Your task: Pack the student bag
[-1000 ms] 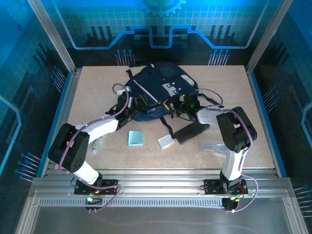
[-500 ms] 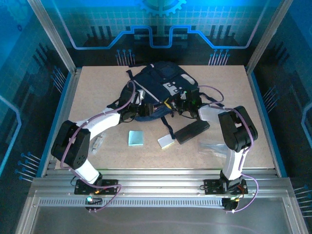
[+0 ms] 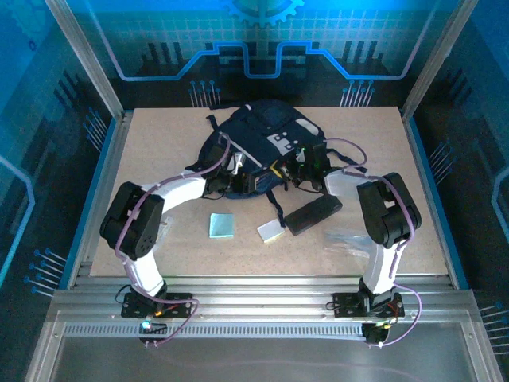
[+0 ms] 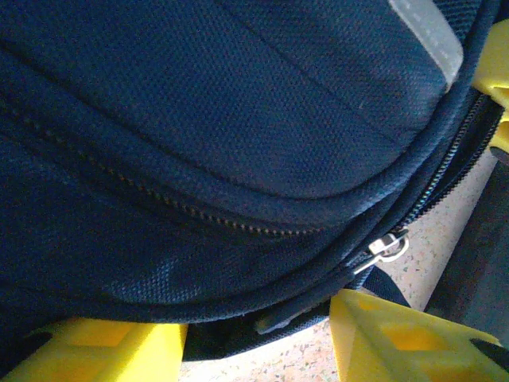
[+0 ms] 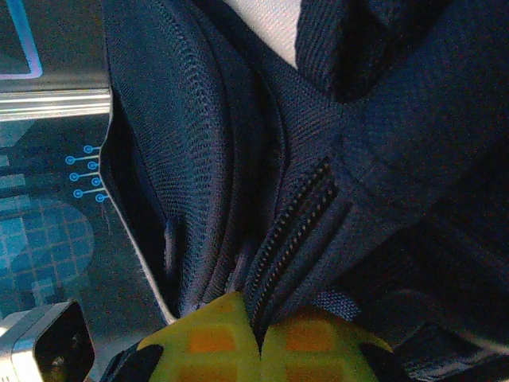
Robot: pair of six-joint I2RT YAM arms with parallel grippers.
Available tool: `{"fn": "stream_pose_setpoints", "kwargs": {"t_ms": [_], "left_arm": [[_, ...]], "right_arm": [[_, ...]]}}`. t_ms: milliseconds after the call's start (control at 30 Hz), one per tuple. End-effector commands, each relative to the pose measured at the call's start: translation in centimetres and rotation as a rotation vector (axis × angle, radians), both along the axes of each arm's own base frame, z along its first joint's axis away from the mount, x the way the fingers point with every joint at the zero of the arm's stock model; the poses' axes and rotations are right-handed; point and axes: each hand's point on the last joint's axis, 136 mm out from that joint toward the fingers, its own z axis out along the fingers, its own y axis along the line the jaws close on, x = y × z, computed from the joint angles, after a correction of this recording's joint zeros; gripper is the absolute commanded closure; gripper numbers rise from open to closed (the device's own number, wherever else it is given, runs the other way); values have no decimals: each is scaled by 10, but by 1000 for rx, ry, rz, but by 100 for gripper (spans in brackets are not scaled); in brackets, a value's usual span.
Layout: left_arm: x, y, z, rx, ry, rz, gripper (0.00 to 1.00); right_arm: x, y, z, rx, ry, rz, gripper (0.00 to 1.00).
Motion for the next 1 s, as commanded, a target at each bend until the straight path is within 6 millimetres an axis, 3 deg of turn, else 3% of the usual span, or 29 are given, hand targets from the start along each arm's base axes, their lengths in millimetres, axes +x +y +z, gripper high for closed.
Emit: {"fn": "stream_pose_setpoints", "kwargs": {"t_ms": [0,333,567,733,967], "left_arm": [[18,-16,23,-50,-77,-57,51],[21,-44,50,-142,-94,-135,55],[14,-44,66,-166,-100,-129,53],[18,-50,59,-189,-79,-132,52],[25,-61,55,-115,-104,-153,68]], "right_arm": [[13,3,38,20,-118,11,100],[14,8,32,19,-103,23,100],[13,7,29,17,-96,24,100],[13,8,29,21,-95,25,100],[12,8,26,21,-89,23,100]]}}
